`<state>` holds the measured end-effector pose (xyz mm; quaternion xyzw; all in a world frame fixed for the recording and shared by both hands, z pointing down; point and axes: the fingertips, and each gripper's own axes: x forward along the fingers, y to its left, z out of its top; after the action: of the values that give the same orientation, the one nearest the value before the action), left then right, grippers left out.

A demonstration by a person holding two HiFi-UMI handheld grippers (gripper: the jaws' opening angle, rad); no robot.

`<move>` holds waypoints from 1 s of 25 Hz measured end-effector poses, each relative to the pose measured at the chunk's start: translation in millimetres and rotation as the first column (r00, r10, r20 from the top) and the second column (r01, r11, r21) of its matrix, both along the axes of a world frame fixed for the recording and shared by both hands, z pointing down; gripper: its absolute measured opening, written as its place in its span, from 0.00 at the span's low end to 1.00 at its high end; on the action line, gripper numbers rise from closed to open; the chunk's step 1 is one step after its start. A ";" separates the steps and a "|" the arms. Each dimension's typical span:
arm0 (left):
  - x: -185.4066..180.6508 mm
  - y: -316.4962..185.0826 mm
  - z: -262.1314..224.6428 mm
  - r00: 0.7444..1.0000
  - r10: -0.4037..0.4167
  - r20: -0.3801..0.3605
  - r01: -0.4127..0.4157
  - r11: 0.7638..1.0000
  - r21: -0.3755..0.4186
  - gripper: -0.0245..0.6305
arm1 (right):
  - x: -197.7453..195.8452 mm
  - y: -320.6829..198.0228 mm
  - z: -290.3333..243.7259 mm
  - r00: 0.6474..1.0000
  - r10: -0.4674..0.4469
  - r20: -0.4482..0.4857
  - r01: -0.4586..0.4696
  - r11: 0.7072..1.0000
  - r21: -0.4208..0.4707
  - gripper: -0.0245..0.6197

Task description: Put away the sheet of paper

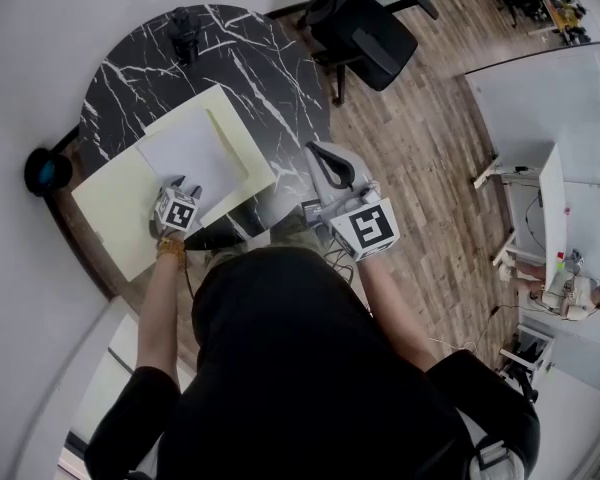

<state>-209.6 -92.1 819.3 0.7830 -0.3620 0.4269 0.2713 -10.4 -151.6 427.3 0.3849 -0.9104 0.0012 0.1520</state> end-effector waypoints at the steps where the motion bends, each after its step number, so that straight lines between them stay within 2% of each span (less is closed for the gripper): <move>1: 0.8 -1.6 0.5 1.000 0.001 -0.005 -0.001 1.000 0.003 0.37 | -1.2 0.0 -0.3 1.000 -0.001 -0.002 0.001 1.000 -0.005 0.04; 25: 24.8 -17.9 1.9 0.999 0.034 -0.013 -0.034 0.999 -0.016 0.37 | -6.7 -6.2 4.5 1.000 -0.005 -0.014 0.005 1.000 -0.009 0.04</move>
<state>-184.8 -110.0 821.2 0.7894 -0.3437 0.4294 0.2725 -17.1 -157.8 431.8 0.3819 -0.9102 0.0023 0.1603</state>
